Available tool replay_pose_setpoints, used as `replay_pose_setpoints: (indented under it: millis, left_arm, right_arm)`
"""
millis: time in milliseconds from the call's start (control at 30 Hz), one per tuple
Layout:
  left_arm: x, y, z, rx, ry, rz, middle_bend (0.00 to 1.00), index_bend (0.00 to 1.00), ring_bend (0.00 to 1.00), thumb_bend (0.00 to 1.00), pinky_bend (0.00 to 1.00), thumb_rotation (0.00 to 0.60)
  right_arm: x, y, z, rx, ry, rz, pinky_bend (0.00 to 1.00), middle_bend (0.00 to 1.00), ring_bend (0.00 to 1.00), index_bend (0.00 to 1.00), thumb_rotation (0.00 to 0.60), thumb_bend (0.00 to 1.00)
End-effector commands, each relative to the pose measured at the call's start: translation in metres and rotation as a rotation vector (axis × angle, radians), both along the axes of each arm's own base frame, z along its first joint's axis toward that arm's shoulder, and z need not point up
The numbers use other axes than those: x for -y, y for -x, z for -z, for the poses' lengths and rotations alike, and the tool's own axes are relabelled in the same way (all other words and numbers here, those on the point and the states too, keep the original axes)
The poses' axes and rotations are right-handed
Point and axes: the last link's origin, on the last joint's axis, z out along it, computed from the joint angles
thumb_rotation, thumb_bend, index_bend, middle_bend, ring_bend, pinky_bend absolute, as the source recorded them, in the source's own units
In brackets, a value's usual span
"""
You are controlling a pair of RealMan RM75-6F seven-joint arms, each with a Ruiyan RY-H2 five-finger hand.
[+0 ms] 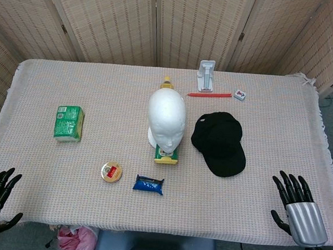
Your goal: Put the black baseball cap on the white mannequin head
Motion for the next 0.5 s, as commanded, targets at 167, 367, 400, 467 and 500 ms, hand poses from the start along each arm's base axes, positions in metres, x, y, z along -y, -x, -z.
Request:
replay_pose_setpoints:
  millis: [167,367,400,467,500]
  left_arm:
    - [0.000,-0.001,-0.001,0.003,-0.002,0.004,0.00,0.00,0.00,0.22,0.13,0.600]
    - [-0.001,-0.001,-0.008,0.032,-0.020,0.009,0.00,0.00,0.00,0.22,0.13,0.600]
    - [-0.001,-0.001,-0.010,0.041,-0.025,0.009,0.00,0.00,0.00,0.22,0.13,0.600]
    - [-0.003,-0.001,-0.016,0.059,-0.041,0.017,0.00,0.00,0.00,0.22,0.13,0.600]
    - [-0.003,-0.001,-0.018,0.067,-0.048,0.020,0.00,0.00,0.00,0.22,0.13,0.600]
  right_arm:
    - [0.000,0.000,0.001,0.007,-0.008,-0.004,0.00,0.00,0.00,0.00,0.600,0.20]
    - [0.005,0.010,0.011,0.004,0.032,-0.053,0.00,0.00,0.00,0.00,0.600,0.20]
    - [0.005,0.013,0.014,0.003,0.038,-0.063,0.00,0.00,0.00,0.00,0.600,0.20]
    - [0.006,0.018,0.023,-0.015,0.040,-0.101,0.02,0.01,0.00,0.00,0.600,0.20]
    - [0.006,0.021,0.028,-0.028,0.042,-0.118,0.03,0.03,0.00,0.00,0.600,0.20]
